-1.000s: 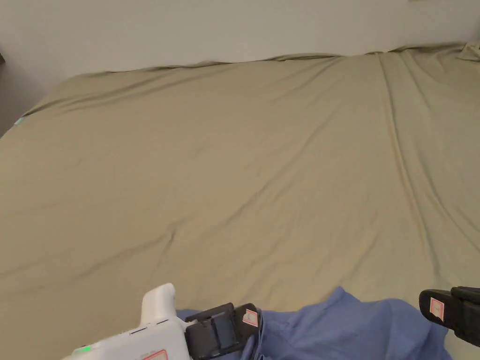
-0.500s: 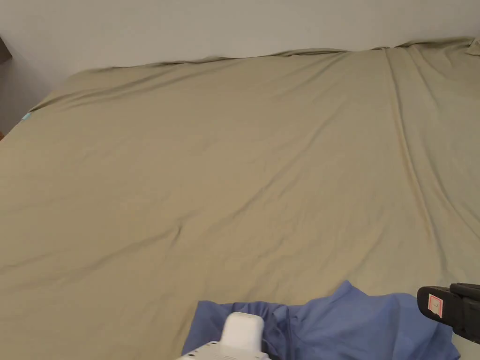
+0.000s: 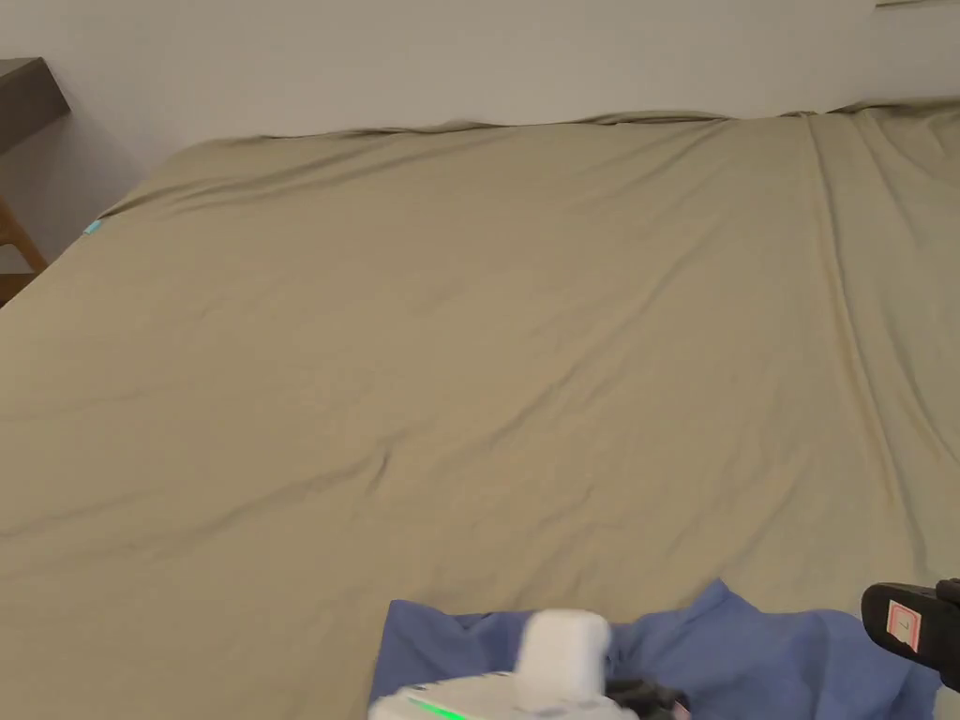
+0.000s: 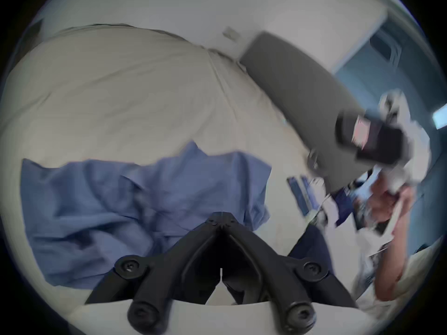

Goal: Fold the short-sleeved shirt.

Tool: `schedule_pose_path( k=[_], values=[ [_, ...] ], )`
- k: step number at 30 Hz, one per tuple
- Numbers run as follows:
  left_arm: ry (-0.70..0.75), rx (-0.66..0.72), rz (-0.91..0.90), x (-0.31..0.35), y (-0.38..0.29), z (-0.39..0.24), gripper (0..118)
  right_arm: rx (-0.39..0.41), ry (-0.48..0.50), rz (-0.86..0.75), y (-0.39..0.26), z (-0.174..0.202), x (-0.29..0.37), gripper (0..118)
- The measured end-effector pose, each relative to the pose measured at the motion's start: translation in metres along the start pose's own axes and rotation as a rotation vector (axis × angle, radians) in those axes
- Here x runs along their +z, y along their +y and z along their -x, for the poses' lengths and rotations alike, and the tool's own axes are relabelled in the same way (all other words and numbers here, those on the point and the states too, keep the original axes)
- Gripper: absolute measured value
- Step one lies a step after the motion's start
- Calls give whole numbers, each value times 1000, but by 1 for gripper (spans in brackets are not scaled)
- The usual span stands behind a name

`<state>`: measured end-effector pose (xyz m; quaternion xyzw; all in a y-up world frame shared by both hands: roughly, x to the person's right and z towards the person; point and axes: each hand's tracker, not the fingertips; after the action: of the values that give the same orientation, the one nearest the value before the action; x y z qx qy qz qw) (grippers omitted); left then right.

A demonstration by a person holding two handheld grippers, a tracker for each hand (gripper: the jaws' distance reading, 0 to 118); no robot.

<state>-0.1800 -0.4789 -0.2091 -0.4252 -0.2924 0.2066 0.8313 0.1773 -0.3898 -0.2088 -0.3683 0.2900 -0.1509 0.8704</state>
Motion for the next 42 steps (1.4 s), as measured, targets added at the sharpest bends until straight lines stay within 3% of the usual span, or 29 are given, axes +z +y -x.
schedule_pose_path(
  k=[2,3,4,5,6,8,12,18,19,20,21,25,29,34,37,39,42],
  values=[
    [-8,121,-79,37,15,39,2,9,16,-17,1,1,4,2],
    [-14,136,-109,53,21,63,31,12,25,-25,2,2,5,2],
    [9,93,-113,64,24,82,87,12,35,-30,3,1,6,2],
    [75,64,-108,73,28,100,118,10,45,-36,3,1,6,2],
    [156,47,-59,77,30,116,118,7,52,-40,3,0,5,2],
    [161,59,-52,90,20,142,118,-4,60,-43,3,-2,2,2],
    [243,204,76,67,20,185,118,-28,72,-37,0,-5,-3,2],
    [242,118,86,35,13,168,116,7,22,2,0,2,-9,2],
    [198,120,60,34,16,164,96,18,4,11,0,4,-10,2],
    [190,117,44,32,17,158,38,36,-30,33,0,6,-11,2],
    [265,106,27,27,17,156,15,60,-70,57,0,9,-12,2],
    [241,216,8,34,10,157,15,180,-248,125,-2,23,-19,2],
    [179,306,-80,60,12,155,15,146,-294,117,-3,25,-16,2],
    [316,278,-199,89,21,137,15,130,-354,88,-2,24,-7,2],
    [379,234,-168,108,35,142,15,122,-398,102,0,22,-2,2],
    [514,185,-147,123,47,147,15,161,-504,108,0,20,1,2],
    [659,180,-109,142,59,153,15,158,-536,103,-2,14,5,2]
  ],
)
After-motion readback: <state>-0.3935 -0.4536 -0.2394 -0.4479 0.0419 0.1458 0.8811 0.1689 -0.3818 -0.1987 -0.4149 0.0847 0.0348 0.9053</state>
